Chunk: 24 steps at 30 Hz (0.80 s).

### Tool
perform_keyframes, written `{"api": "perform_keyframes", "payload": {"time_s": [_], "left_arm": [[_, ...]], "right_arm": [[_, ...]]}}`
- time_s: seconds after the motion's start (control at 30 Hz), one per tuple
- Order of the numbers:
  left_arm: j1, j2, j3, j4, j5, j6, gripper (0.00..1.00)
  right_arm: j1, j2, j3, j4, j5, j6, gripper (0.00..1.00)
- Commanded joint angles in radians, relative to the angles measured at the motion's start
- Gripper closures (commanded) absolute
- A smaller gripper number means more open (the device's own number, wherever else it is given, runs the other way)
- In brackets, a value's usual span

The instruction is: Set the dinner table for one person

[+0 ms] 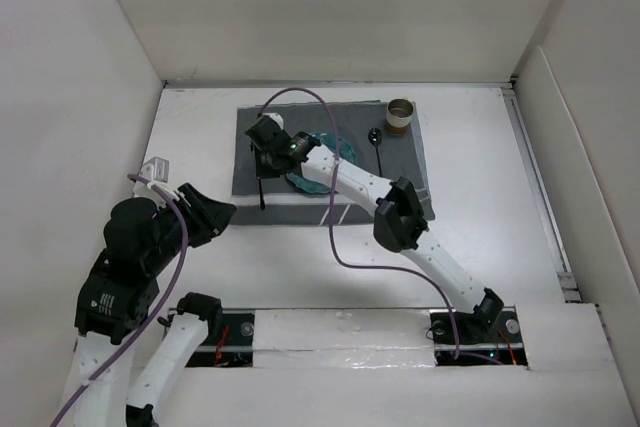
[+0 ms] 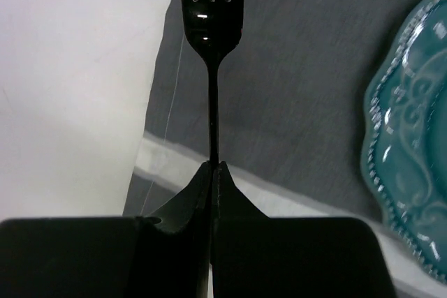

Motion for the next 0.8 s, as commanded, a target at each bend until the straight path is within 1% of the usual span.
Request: {"api": "perform_keyframes", "payload": {"time_s": [0.0, 0.27, 0.47, 0.57, 0.6, 0.63, 0.67, 0.7, 0.73, 0.77], "left_arm": [[-0.013, 0.013, 0.036, -0.013, 0.011, 0.045, 0.67], [-0.044, 0.025, 0.030, -0.007, -0.030, 0.047, 0.67], [-0.044, 0.039, 0.013, 0.012, -0.036, 0.030, 0.67], [-0.044, 0.043, 0.010, 0.018, -0.040, 0.019, 0.67], [-0.044, 0.043, 0.007, 0.024, -0.044, 0.018, 0.67], [-0.044, 0.045, 0.003, 0.030, -0.049, 0.014, 0.67], [-0.044, 0.048, 0.000, 0.035, -0.052, 0.010, 0.67], [-0.044, 0.054, -0.006, 0.042, -0.067, 0.007, 0.66], [-0.044, 0.054, -0.007, 0.042, -0.067, 0.007, 0.66], [-0.044, 0.057, -0.007, 0.050, -0.081, 0.007, 0.66]], "right_arm": [[-0.042, 0.020, 0.091, 0.088, -0.001, 0.027, 1.00], [-0.085, 0.117, 0.113, 0.134, -0.049, 0.049, 1.00], [-0.094, 0.150, 0.114, 0.171, -0.110, 0.067, 1.00], [-0.094, 0.153, 0.111, 0.166, -0.116, 0.069, 1.00], [-0.094, 0.147, 0.107, 0.166, -0.118, 0.069, 0.98], [-0.094, 0.137, 0.089, 0.168, -0.119, 0.069, 0.87], [-0.094, 0.126, 0.078, 0.174, -0.122, 0.067, 0.82], [-0.094, 0.080, 0.052, 0.184, -0.112, 0.066, 0.68], [-0.094, 0.080, 0.052, 0.184, -0.112, 0.066, 0.67], [-0.094, 0.060, 0.044, 0.195, -0.112, 0.066, 0.63]]}}
